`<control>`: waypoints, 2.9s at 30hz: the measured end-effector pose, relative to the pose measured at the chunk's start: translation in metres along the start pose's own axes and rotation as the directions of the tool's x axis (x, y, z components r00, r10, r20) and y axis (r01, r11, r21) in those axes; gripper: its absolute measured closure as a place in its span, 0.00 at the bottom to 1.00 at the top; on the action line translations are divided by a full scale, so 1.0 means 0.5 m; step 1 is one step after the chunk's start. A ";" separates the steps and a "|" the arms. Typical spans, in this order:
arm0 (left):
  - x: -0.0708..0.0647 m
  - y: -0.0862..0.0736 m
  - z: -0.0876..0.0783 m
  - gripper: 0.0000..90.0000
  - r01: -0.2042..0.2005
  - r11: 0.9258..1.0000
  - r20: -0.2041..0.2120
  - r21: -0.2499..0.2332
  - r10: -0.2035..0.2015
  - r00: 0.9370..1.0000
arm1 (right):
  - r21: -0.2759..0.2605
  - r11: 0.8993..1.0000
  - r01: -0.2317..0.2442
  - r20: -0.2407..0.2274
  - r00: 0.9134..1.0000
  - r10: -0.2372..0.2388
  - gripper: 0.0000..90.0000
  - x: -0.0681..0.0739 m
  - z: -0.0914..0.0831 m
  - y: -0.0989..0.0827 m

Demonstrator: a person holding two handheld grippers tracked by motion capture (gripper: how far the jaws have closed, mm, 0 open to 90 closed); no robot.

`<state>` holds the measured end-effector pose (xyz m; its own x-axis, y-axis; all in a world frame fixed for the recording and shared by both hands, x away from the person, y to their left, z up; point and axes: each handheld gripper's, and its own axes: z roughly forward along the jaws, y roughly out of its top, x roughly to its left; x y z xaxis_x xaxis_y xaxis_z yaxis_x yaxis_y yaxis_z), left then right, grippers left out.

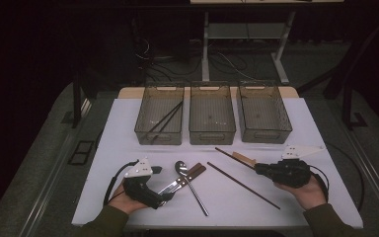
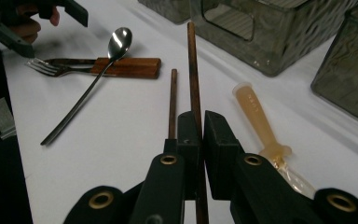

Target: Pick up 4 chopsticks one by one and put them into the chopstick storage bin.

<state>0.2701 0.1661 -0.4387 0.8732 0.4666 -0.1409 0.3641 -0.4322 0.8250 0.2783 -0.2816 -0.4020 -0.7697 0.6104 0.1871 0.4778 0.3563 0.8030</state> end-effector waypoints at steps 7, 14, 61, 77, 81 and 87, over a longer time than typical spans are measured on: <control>-0.003 0.001 0.001 0.00 0.009 1.000 0.006 -0.016 -0.009 1.000 | -0.020 1.000 0.005 -0.008 1.000 -0.005 0.95 -0.002 0.010 0.026; -0.004 0.002 0.001 0.00 0.011 1.000 0.012 -0.022 -0.011 1.000 | -0.048 0.999 0.003 -0.005 1.000 -0.004 0.95 -0.007 0.021 0.052; -0.007 0.004 0.005 0.00 -0.005 1.000 0.026 -0.020 0.005 1.000 | -0.061 0.998 -0.018 0.107 0.994 0.024 0.95 -0.007 0.207 0.271; -0.006 0.005 0.004 0.00 0.000 1.000 0.018 -0.019 0.001 1.000 | -0.027 0.999 -0.025 0.144 0.989 0.028 0.95 0.004 0.296 0.345; -0.005 0.005 0.004 0.00 -0.006 1.000 0.018 -0.016 0.006 1.000 | -0.019 0.999 -0.026 0.151 0.988 0.029 0.95 0.007 0.323 0.363; -0.005 0.005 0.004 0.00 -0.008 1.000 0.019 -0.017 0.009 1.000 | 0.003 0.999 -0.037 0.156 0.987 0.036 0.95 0.008 0.364 0.389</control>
<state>0.2697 0.1622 -0.4374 0.8823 0.4482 -0.1442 0.3512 -0.4226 0.8355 0.4452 -0.0812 -0.3482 -0.6764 0.7258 0.1253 0.5072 0.3356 0.7938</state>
